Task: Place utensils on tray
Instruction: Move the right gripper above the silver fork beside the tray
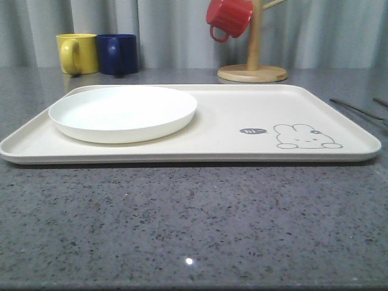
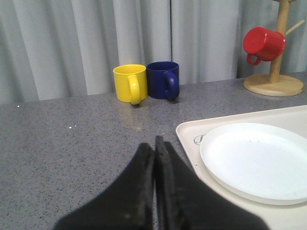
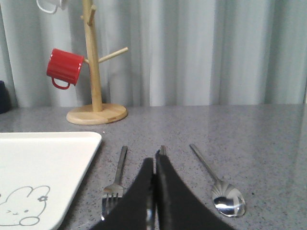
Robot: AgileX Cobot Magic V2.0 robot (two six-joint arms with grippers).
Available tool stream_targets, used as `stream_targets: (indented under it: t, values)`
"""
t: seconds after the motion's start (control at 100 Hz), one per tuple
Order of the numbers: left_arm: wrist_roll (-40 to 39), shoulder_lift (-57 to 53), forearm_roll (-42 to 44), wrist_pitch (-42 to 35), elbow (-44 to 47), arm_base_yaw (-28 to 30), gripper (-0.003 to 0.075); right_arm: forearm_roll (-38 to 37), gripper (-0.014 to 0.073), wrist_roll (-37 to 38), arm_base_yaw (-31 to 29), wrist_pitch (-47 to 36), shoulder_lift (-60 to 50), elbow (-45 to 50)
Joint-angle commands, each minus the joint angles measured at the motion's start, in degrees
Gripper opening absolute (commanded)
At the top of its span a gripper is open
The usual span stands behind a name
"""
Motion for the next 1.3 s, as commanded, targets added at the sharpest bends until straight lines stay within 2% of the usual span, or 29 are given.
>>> stream_targets:
  t: [0.0, 0.21, 0.43, 0.57, 0.72, 0.93, 1.03, 1.2, 1.29]
  values:
    - [0.3, 0.4, -0.7, -4.5, -1.6, 0.0, -0.0019, 1.6, -0.0069, -0.1, -0.3, -3.5, -0.8, -3.0]
    - [0.3, 0.4, -0.7, -4.5, -1.6, 0.0, -0.0019, 1.9, -0.0069, -0.1, -0.3, 16.2, 6.1, -18.1]
    - [0.3, 0.4, -0.7, -4.5, -1.6, 0.0, -0.0019, 1.9, -0.0069, -0.1, -0.3, 37.5, 23.9, -37.5]
    - [0.3, 0.4, -0.7, -4.5, -1.6, 0.0, -0.0019, 1.9, -0.0069, -0.1, -0.3, 46.5, 35.9, -47.5]
    - [0.3, 0.4, -0.7, -4.5, -1.6, 0.0, -0.0019, 1.9, -0.0069, -0.1, -0.3, 50.0, 45.7, -53.3]
    - [0.3, 0.4, -0.7, -4.5, -1.6, 0.0, -0.0019, 1.9, -0.0055, -0.1, -0.3, 50.1, 53.4, -54.2]
    - [0.3, 0.4, -0.7, -4.5, -1.6, 0.0, -0.0019, 1.9, 0.0029, -0.1, -0.3, 51.5, 54.9, -54.2]
    - [0.3, 0.4, -0.7, -4.5, -1.6, 0.0, -0.0019, 1.9, 0.0271, -0.1, -0.3, 51.8, 55.3, -54.2]
    - [0.3, 0.4, -0.7, -4.5, -1.6, 0.0, -0.0019, 1.9, 0.0307, -0.1, -0.2, 51.5, 55.3, -54.2]
